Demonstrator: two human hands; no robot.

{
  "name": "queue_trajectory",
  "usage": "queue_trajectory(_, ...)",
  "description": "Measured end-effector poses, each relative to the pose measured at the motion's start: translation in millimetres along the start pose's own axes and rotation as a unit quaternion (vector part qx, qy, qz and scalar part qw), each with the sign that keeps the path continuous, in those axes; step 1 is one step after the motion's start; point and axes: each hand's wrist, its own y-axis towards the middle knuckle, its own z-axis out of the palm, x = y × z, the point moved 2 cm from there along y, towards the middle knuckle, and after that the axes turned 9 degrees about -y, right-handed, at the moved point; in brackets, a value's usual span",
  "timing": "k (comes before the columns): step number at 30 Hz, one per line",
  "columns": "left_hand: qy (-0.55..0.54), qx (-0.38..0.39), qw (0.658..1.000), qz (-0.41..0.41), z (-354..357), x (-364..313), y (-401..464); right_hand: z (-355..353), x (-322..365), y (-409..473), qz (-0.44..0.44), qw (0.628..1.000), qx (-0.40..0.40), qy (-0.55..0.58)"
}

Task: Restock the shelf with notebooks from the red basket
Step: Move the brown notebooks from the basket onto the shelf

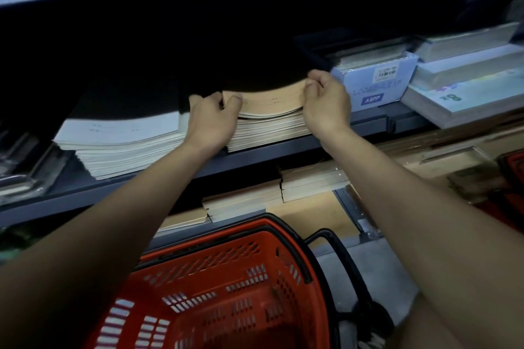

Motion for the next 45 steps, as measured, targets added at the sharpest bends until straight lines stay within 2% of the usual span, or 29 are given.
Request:
queue_trajectory(4, 0.007, -0.010, 0.999, 0.036, 5, 8, -5, 0, -4, -1, -0.011, 0.999, 0.043, -0.026)
queue_trajectory(9, 0.027, -0.001, 0.993, 0.115, 3, 13, -15, -8, -8, -5, -0.029, 0.994, 0.105, -0.006)
queue_trajectory(13, 0.015, -0.012, 0.991, 0.129, 1, 14, -25, -12, -13, -11, -0.060, 0.990, 0.122, -0.028)
queue_trajectory(24, -0.012, -0.044, 0.993, 0.110, 1, 18, -23, -12, -18, -5, -0.090, 0.989, 0.111, -0.038)
queue_trajectory(31, 0.002, -0.073, 0.989, 0.126, 0, 18, -29, -16, -14, -12, -0.115, 0.984, 0.103, -0.086)
queue_trajectory(45, -0.055, -0.007, 0.994, 0.092, -14, 22, -76, -29, -13, -39, -0.137, 0.975, 0.113, -0.135)
